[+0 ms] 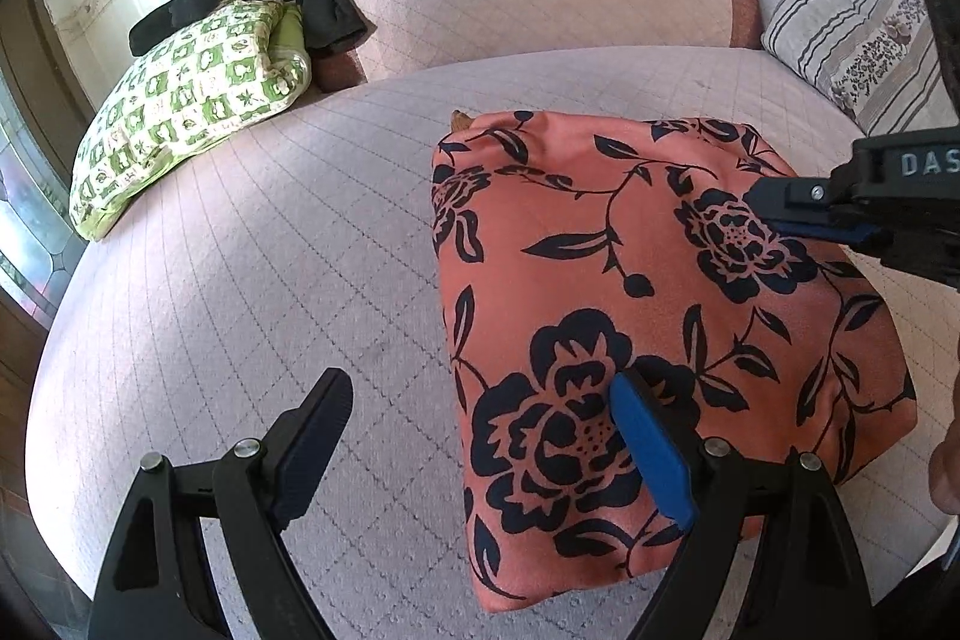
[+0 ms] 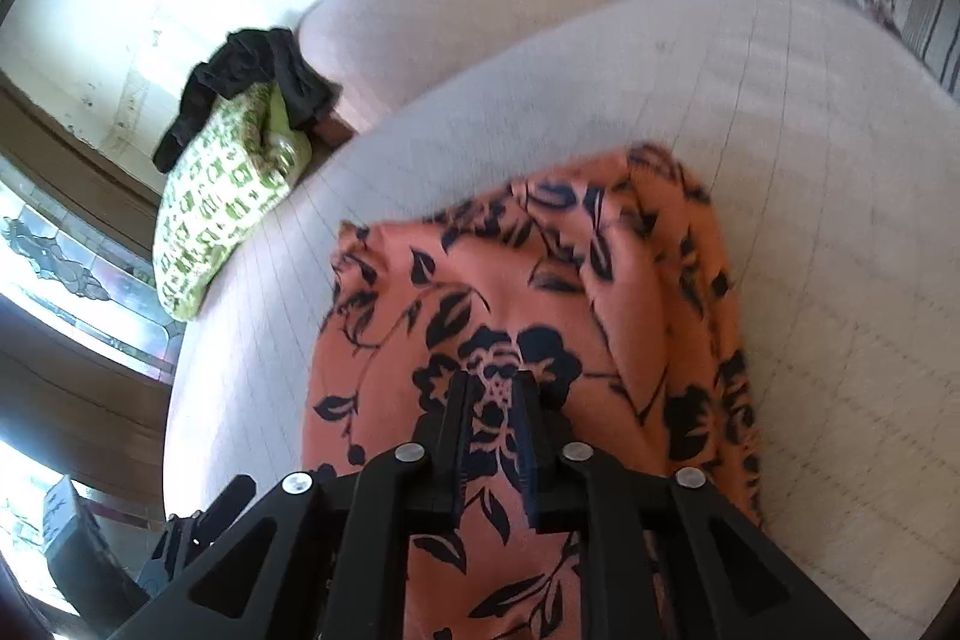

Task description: Fold small clothes

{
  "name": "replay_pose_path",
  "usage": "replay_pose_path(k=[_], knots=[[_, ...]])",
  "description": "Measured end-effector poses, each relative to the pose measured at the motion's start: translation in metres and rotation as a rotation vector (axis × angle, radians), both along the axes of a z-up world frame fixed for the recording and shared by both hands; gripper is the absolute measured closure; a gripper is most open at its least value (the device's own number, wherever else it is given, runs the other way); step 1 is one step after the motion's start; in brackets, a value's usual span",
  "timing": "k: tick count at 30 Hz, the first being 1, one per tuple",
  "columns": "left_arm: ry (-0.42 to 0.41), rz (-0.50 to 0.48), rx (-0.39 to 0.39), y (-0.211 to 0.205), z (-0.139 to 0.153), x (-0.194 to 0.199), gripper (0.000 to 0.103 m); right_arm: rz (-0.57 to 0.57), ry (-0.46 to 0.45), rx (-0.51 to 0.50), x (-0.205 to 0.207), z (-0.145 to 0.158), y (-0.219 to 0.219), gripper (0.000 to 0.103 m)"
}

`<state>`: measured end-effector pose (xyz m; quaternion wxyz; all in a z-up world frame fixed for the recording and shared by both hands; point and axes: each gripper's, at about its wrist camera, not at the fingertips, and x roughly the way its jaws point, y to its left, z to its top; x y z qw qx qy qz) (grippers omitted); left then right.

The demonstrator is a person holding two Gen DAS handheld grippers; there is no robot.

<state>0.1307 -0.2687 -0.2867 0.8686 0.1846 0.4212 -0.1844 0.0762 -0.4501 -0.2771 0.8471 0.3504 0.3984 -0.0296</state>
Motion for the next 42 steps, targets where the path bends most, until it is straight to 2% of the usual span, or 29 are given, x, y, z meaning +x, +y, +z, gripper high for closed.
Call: replay_pose_path(k=[6, 9, 21, 23, 26, 27, 28, 29, 31, 34, 36, 39, 42], knots=[[0.001, 0.002, 0.001, -0.001, -0.001, 0.001, 0.015, 0.024, 0.057, 0.003, 0.001, -0.014, 0.001, 0.082], [0.003, 0.002, 0.002, -0.001, -0.001, 0.001, 0.015, 0.032, 0.058, -0.007, 0.001, -0.014, 0.001, 0.082], [0.004, 0.004, 0.002, -0.002, -0.002, 0.002, 0.015, 0.028, -0.021, 0.03, -0.018, -0.005, -0.015, 0.081], [0.004, 0.004, 0.004, -0.002, -0.002, 0.002, 0.015, 0.02, -0.032, 0.048, -0.022, -0.004, -0.02, 0.078], [0.009, 0.003, 0.002, -0.002, -0.001, 0.003, 0.015, 0.012, -0.043, 0.071, -0.03, -0.004, -0.03, 0.062], [0.015, 0.001, -0.004, -0.001, 0.0, 0.005, 0.015, 0.004, -0.051, 0.078, -0.033, -0.004, -0.033, 0.044], [0.027, -0.001, -0.017, 0.0, 0.002, 0.007, 0.015, -0.016, -0.06, 0.075, -0.038, -0.003, -0.037, 0.033], [0.049, -0.002, -0.042, 0.003, 0.004, 0.011, 0.015, -0.029, -0.061, 0.067, -0.04, -0.002, -0.038, 0.032], [0.108, 0.0, -0.102, 0.01, 0.008, 0.021, 0.015, -0.046, -0.054, 0.083, -0.046, -0.005, -0.05, 0.032], [0.255, 0.007, -0.2, 0.025, 0.005, 0.044, 0.015, -0.075, -0.035, 0.223, -0.054, -0.023, -0.075, 0.031], [0.345, 0.028, -0.238, 0.033, -0.001, 0.059, 0.015, -0.091, -0.016, 0.299, -0.057, -0.036, -0.086, 0.031], [0.402, 0.054, -0.265, 0.044, -0.007, 0.073, 0.015, -0.103, 0.018, 0.386, -0.06, -0.054, -0.096, 0.031], [0.46, 0.041, -0.289, 0.046, -0.017, 0.079, 0.015, -0.129, 0.064, 0.372, -0.059, -0.065, -0.101, 0.031]])
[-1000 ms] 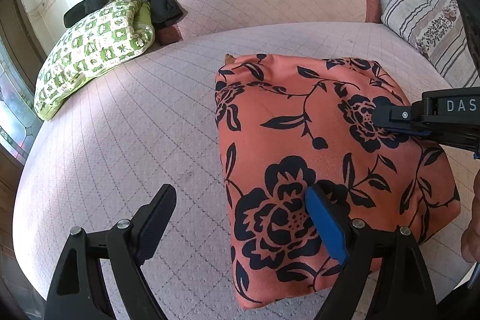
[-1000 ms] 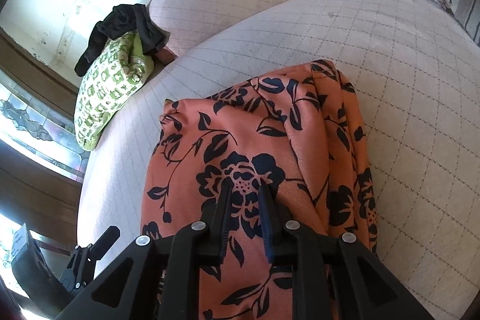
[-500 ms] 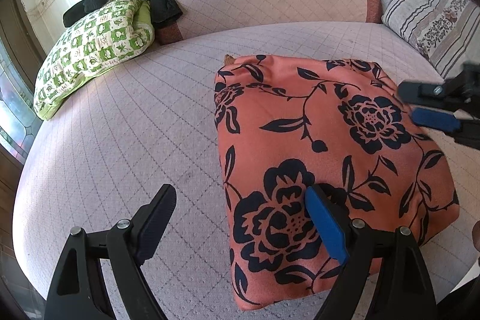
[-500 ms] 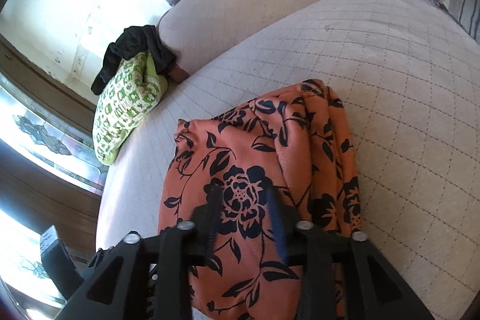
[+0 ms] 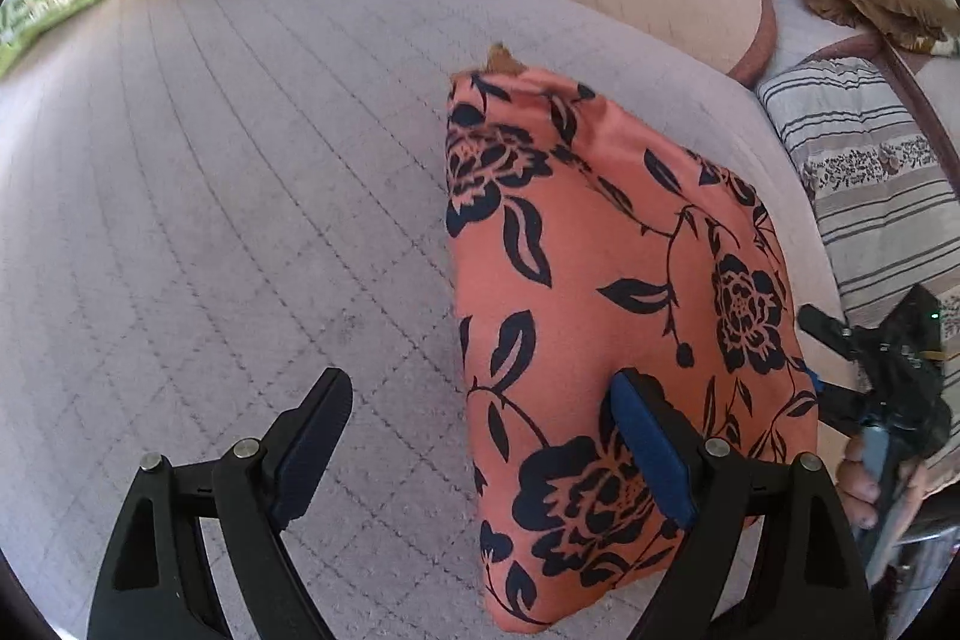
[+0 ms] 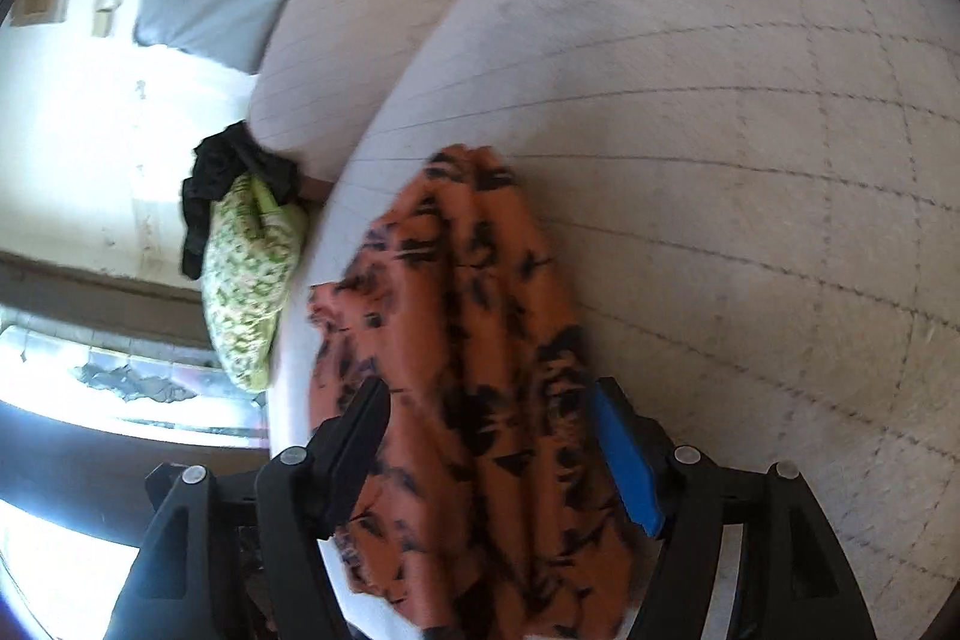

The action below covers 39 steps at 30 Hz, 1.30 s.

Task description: Fold small clothes

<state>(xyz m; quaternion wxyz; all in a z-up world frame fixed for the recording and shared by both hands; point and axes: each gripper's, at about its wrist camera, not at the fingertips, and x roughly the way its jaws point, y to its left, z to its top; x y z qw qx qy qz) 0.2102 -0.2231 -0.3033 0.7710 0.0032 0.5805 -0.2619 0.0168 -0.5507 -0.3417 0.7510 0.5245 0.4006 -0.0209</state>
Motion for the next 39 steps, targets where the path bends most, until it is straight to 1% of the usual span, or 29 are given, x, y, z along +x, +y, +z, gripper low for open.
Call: replay_pose_path(k=[1, 3, 6, 8, 11, 12, 14, 15, 16, 21, 22, 23, 24, 25, 26, 27, 28, 29, 30, 32, 34, 35, 39], knots=[[0.016, -0.004, -0.021, -0.001, -0.003, 0.0, 0.015, 0.001, 0.012, -0.002, 0.001, -0.003, 0.0, 0.031], [0.041, -0.022, -0.045, -0.004, -0.008, 0.001, 0.015, 0.013, 0.011, 0.03, 0.003, -0.01, 0.002, 0.03], [0.087, -0.039, -0.084, -0.009, -0.017, 0.002, 0.015, 0.026, -0.022, 0.086, 0.008, -0.016, 0.004, 0.03], [0.136, -0.044, -0.121, -0.011, -0.024, 0.003, 0.015, 0.038, -0.05, 0.137, 0.01, -0.023, 0.006, 0.03], [0.208, -0.044, -0.184, -0.016, -0.033, 0.004, 0.015, 0.043, -0.079, 0.175, 0.012, -0.028, 0.007, 0.03], [0.219, -0.043, -0.196, -0.016, -0.035, 0.003, 0.015, 0.045, -0.089, 0.192, 0.014, -0.028, 0.008, 0.03], [0.224, -0.047, -0.215, -0.02, -0.035, 0.002, 0.015, 0.066, -0.118, 0.247, 0.02, -0.03, 0.011, 0.03], [0.225, -0.047, -0.214, -0.023, -0.035, 0.002, 0.015, 0.076, -0.134, 0.273, 0.02, -0.03, 0.014, 0.027], [0.223, -0.046, -0.211, -0.026, -0.035, 0.002, 0.015, 0.081, -0.144, 0.28, 0.021, -0.029, 0.015, 0.024], [0.21, -0.03, -0.232, -0.031, -0.035, 0.002, 0.015, 0.103, -0.153, 0.269, 0.024, -0.027, 0.023, 0.022], [0.2, -0.022, -0.234, -0.032, -0.035, 0.0, 0.015, 0.113, -0.153, 0.261, 0.024, -0.026, 0.025, 0.022], [0.191, -0.02, -0.228, -0.035, -0.035, 0.0, 0.018, 0.133, -0.137, 0.224, 0.025, -0.024, 0.029, 0.024], [0.181, -0.019, -0.217, -0.036, -0.035, 0.0, 0.02, 0.14, -0.125, 0.193, 0.03, -0.022, 0.034, 0.027], [0.168, -0.018, -0.205, -0.03, -0.033, -0.003, 0.027, 0.151, -0.108, 0.143, 0.032, -0.019, 0.039, 0.035], [0.155, -0.019, -0.197, -0.031, -0.032, -0.005, 0.033, 0.163, -0.085, 0.067, 0.033, -0.014, 0.046, 0.04], [0.144, -0.02, -0.192, -0.032, -0.03, -0.007, 0.036, 0.172, -0.076, 0.021, 0.034, -0.01, 0.051, 0.051], [0.135, -0.019, -0.19, -0.032, -0.028, -0.007, 0.041, 0.179, -0.079, -0.01, 0.035, -0.005, 0.055, 0.056], [0.126, -0.015, -0.192, -0.031, -0.026, -0.008, 0.046, 0.182, -0.084, -0.033, 0.035, 0.0, 0.058, 0.058], [0.12, -0.013, -0.194, -0.031, -0.024, -0.008, 0.049, 0.184, -0.087, -0.057, 0.036, 0.004, 0.061, 0.06], [0.104, -0.006, -0.195, -0.027, -0.018, -0.009, 0.056, 0.178, -0.094, -0.106, 0.037, 0.015, 0.071, 0.062], [0.088, -0.001, -0.198, -0.02, -0.01, -0.009, 0.058, 0.175, -0.107, -0.134, 0.038, 0.024, 0.077, 0.063], [0.066, 0.005, -0.194, -0.015, -0.004, -0.01, 0.058, 0.176, -0.122, -0.137, 0.04, 0.03, 0.081, 0.063], [0.021, 0.036, -0.201, 0.011, 0.019, -0.009, 0.058, 0.186, -0.189, -0.131, 0.044, 0.048, 0.098, 0.063]])
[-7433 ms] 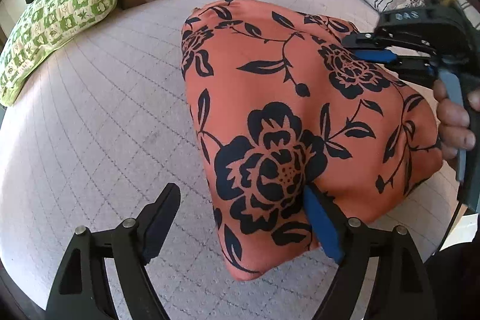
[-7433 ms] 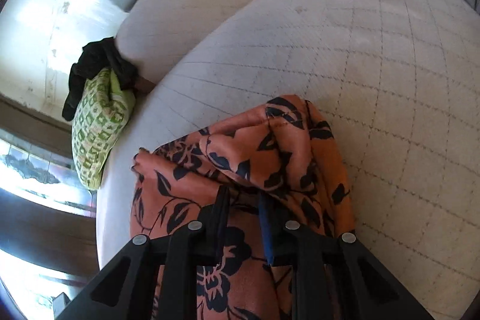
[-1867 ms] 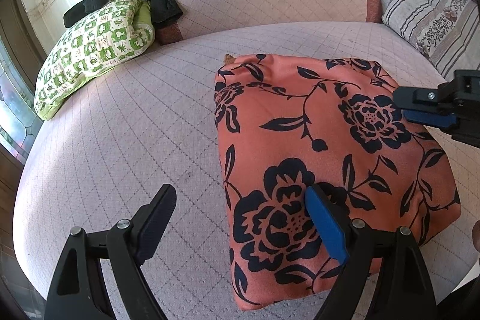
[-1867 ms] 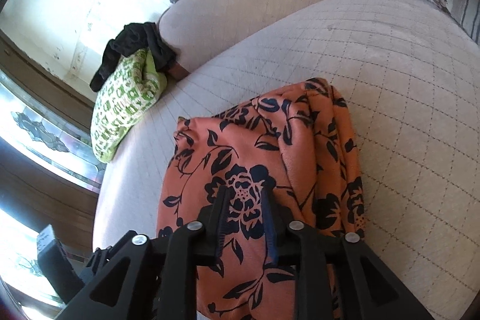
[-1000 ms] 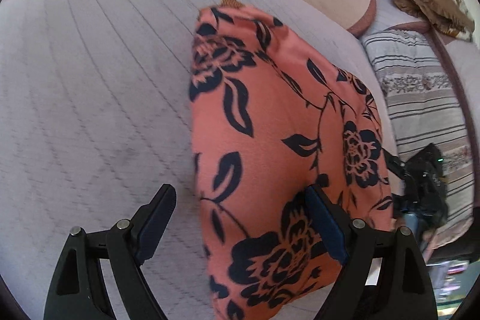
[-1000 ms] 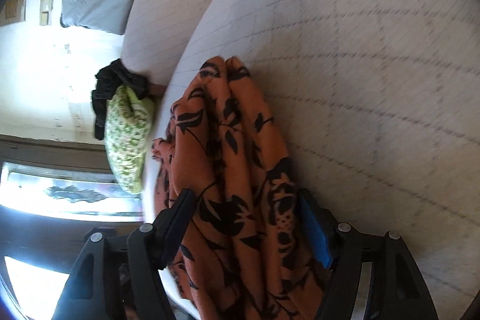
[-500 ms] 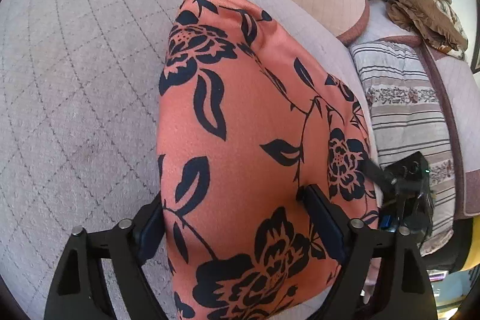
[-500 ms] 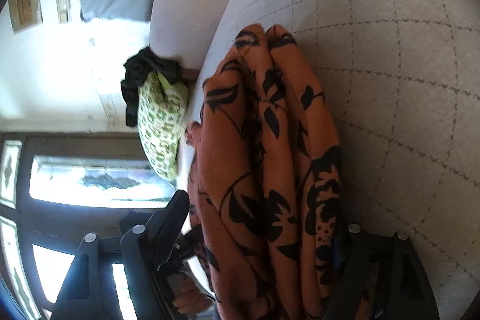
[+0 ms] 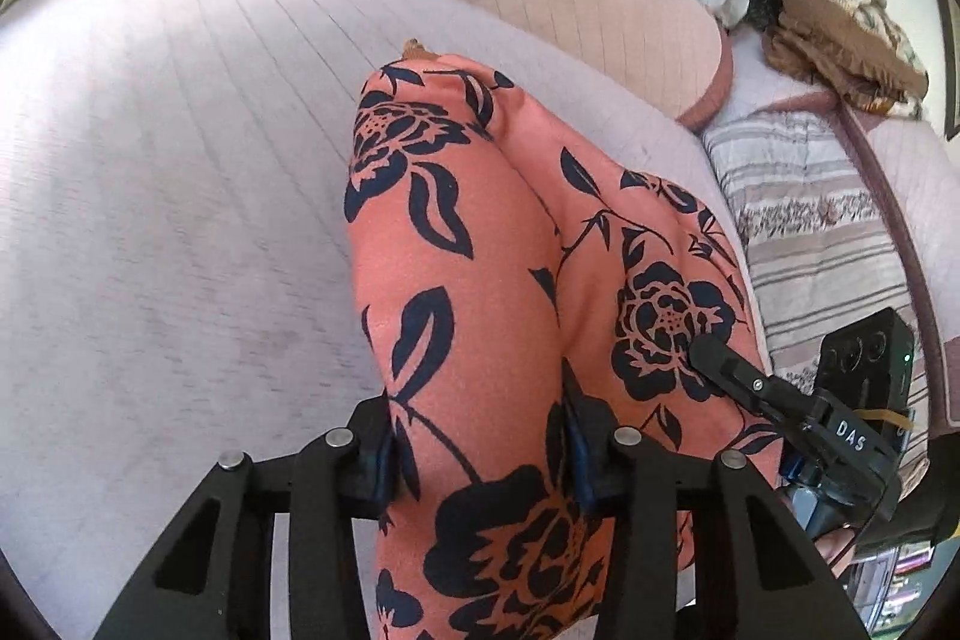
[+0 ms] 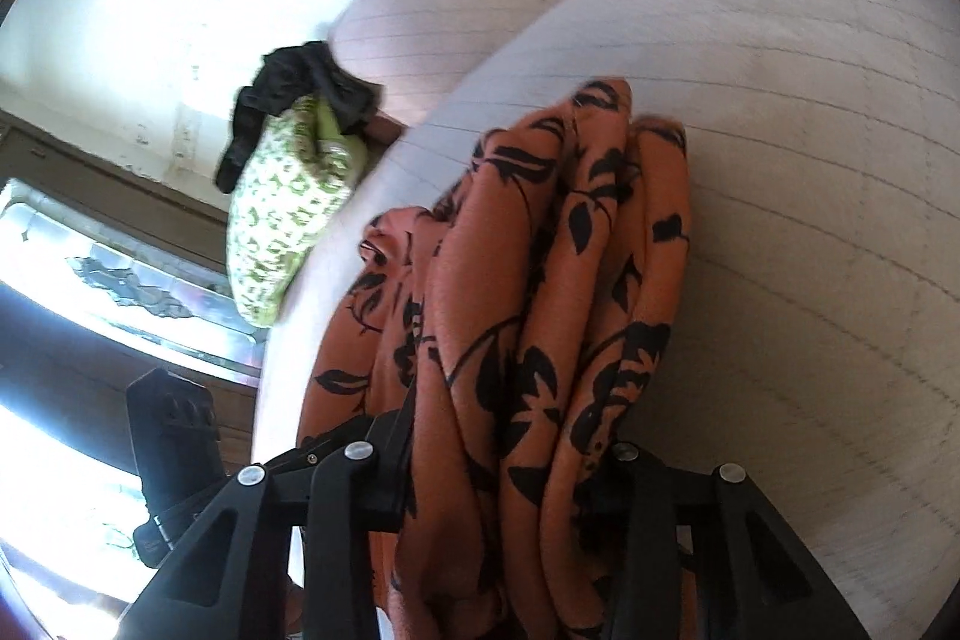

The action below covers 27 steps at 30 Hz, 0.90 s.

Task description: Fold small clothes

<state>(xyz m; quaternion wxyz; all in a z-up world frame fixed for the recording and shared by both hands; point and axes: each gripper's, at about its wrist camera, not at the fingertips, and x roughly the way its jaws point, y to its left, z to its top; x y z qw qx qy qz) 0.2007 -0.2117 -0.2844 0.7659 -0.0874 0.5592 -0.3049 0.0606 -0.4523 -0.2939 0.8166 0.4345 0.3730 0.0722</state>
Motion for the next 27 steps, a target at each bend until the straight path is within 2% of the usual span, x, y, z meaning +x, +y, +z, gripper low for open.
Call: replay_pose_path(k=[5, 10, 19, 24, 26, 27], knots=[[-0.061, 0.047, 0.016, 0.046, 0.026, -0.01, 0.058, 0.056, -0.073, -0.001, 0.012, 0.021, 0.036, 0.063], [-0.083, 0.085, 0.037, 0.084, 0.033, -0.02, 0.058, 0.104, -0.122, -0.049, 0.014, 0.032, 0.078, 0.063], [-0.066, 0.097, 0.081, 0.119, 0.014, -0.041, 0.058, 0.12, -0.095, -0.12, 0.009, 0.017, 0.12, 0.064], [-0.056, 0.093, 0.155, 0.119, -0.01, -0.045, 0.053, 0.126, -0.02, -0.16, 0.014, -0.006, 0.132, 0.063], [-0.061, 0.112, 0.163, 0.119, -0.014, -0.046, 0.043, 0.115, 0.012, -0.187, 0.016, -0.015, 0.133, 0.055], [-0.063, 0.122, 0.165, 0.12, -0.013, -0.047, 0.042, 0.106, 0.014, -0.198, 0.015, -0.015, 0.133, 0.042]])
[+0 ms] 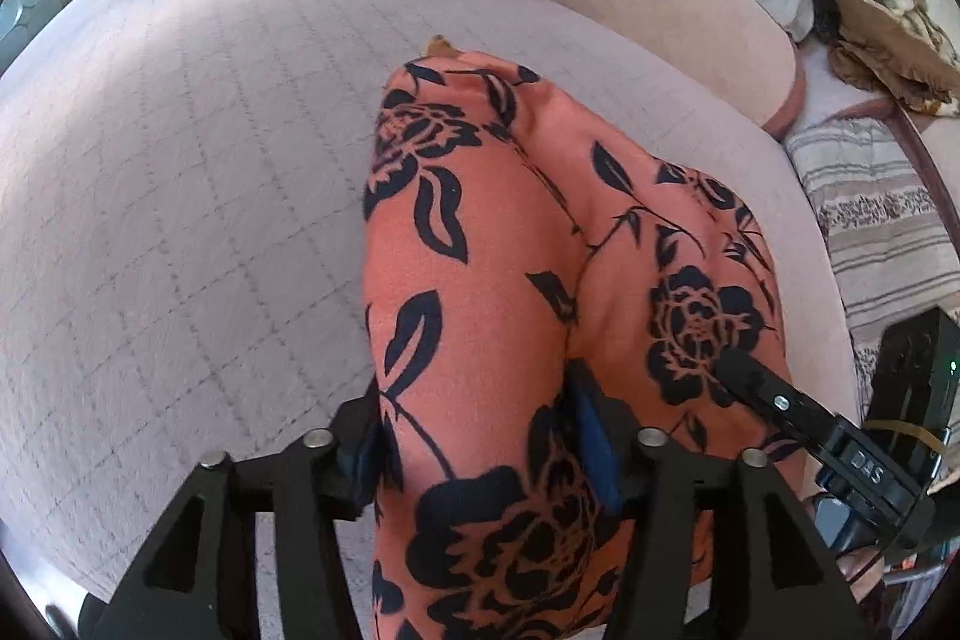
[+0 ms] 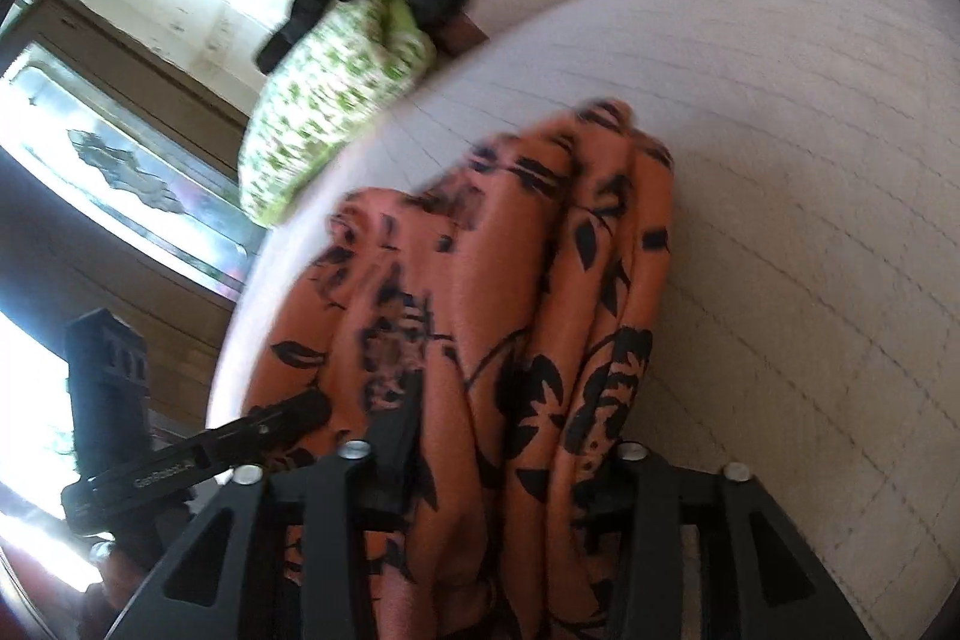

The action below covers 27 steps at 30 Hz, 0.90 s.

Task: Fold small clothes
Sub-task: 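Lower the blouse bundle onto the bed and open both grippers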

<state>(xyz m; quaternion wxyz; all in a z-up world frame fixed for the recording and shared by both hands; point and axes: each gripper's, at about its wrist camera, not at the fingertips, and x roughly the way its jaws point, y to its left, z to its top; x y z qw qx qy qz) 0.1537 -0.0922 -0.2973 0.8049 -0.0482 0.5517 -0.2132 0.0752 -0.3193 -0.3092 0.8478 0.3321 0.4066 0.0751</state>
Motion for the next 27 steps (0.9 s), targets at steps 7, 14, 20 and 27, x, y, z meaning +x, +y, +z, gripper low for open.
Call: replay_pose_path(k=[7, 14, 20, 27], knots=[[-0.244, 0.027, 0.158, 0.029, 0.061, -0.038, 0.025, -0.109, -0.053, -0.11, -0.04, 0.027, -0.013, 0.034], [-0.563, 0.092, 0.293, 0.041, 0.13, -0.099, 0.011, -0.188, -0.189, -0.26, -0.108, 0.09, 0.012, 0.033], [-0.664, 0.129, 0.283, 0.039, 0.17, -0.122, 0.01, -0.222, -0.259, -0.381, -0.141, 0.147, 0.038, 0.032], [-0.745, 0.218, 0.252, 0.058, 0.21, -0.158, 0.003, -0.237, -0.32, -0.469, -0.173, 0.197, 0.072, 0.031]])
